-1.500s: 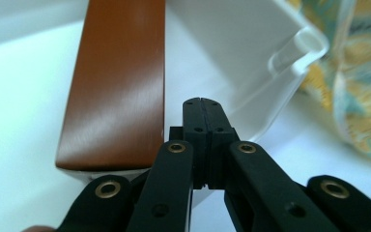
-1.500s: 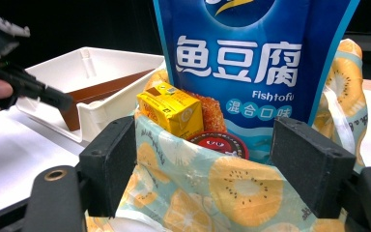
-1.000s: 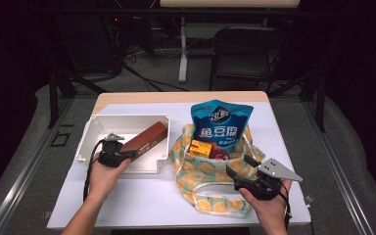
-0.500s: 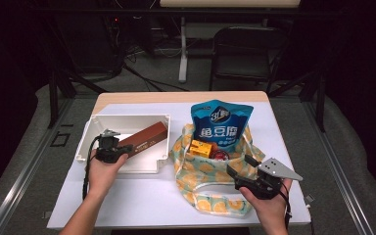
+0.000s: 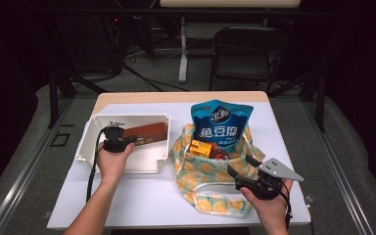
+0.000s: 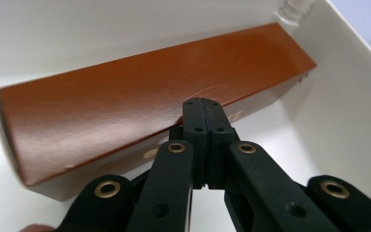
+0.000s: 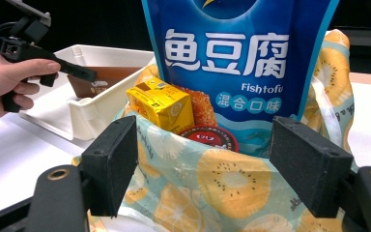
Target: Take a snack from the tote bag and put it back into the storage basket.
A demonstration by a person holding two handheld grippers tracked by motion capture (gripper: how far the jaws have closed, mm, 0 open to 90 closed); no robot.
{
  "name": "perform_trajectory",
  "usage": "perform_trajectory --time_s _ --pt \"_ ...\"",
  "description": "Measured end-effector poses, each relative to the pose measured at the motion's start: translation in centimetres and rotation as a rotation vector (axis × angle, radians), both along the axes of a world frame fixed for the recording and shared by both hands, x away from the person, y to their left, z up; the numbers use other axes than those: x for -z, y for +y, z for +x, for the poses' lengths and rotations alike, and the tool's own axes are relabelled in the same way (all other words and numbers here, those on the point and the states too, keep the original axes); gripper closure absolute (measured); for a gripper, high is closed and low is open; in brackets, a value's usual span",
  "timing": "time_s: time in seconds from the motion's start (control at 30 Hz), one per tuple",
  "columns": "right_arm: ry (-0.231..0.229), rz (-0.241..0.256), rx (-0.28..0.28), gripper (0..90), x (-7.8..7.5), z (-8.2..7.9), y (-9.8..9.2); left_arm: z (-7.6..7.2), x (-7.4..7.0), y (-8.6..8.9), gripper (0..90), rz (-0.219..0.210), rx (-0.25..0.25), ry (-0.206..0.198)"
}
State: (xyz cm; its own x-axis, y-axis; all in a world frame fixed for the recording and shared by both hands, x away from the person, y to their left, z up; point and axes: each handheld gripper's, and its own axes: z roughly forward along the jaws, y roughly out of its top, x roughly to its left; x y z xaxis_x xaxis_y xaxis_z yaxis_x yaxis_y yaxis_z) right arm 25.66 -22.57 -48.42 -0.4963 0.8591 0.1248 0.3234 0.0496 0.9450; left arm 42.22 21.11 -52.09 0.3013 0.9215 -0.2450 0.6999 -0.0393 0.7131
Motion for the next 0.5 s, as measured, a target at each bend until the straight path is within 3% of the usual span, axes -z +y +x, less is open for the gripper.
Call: perform_trajectory --time_s 0.13,0.3,0.5 --pt "0.000 0.000 0.003 25.7 0.0 0.1 -0.1 0.5 0.4 -0.1 90.0 -0.016 -0.018 0.004" --pt "0.001 0.001 0.005 25.7 0.1 0.1 -0.2 1.1 0.9 0.4 89.7 -0.039 -0.079 -0.005" --pt "0.003 0.000 0.005 25.9 0.1 0.2 -0.1 1.2 0.8 0.4 88.3 -0.053 -0.061 -0.018"
